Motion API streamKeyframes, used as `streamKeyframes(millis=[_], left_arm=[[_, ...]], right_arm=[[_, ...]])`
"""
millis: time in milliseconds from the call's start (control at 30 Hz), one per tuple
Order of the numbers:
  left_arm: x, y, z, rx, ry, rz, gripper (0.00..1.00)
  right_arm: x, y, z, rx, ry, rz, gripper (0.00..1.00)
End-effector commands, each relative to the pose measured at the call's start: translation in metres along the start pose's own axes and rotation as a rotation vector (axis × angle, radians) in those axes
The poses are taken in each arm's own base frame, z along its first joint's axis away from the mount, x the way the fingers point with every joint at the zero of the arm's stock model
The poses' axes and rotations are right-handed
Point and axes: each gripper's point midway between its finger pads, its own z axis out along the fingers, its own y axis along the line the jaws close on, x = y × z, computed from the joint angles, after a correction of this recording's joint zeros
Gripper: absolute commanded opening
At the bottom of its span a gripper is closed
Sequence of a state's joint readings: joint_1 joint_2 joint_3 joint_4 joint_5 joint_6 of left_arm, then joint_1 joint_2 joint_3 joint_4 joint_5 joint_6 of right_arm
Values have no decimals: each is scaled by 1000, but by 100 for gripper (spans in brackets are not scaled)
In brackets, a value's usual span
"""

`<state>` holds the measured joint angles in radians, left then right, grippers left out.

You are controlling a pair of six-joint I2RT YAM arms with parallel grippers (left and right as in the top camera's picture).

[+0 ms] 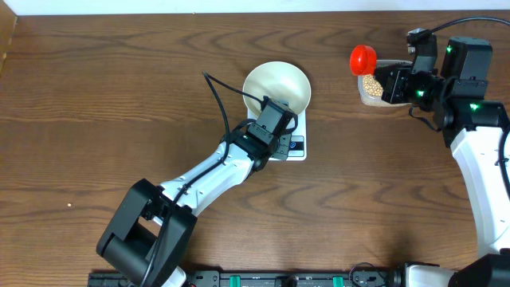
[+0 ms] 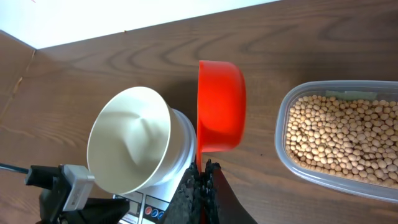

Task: Scoop item into bowl and weigh 50g on scale

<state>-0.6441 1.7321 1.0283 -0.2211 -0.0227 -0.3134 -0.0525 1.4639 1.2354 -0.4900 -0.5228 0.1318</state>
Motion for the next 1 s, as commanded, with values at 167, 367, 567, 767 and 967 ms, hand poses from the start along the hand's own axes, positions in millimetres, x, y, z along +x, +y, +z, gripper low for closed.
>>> streamKeyframes(millis=[167,367,567,767,967], left_arm=[[5,-7,8,44,19,94,7],[7,-9,12,58,25,122,8],[6,-14,14,85,24,139,8],[10,-13,20,82,34,142,8],[15,-11,28,75,52,150,7]], right_arm=[[-7,1,-3,7,-16,-22,1],[-6,1,-3,8,-12,-20,1],[-3,-2,-3,24,-1,-13,1],[-2,-2,-3,25,4,-10,1],[-2,-2,-3,25,5,-10,1]])
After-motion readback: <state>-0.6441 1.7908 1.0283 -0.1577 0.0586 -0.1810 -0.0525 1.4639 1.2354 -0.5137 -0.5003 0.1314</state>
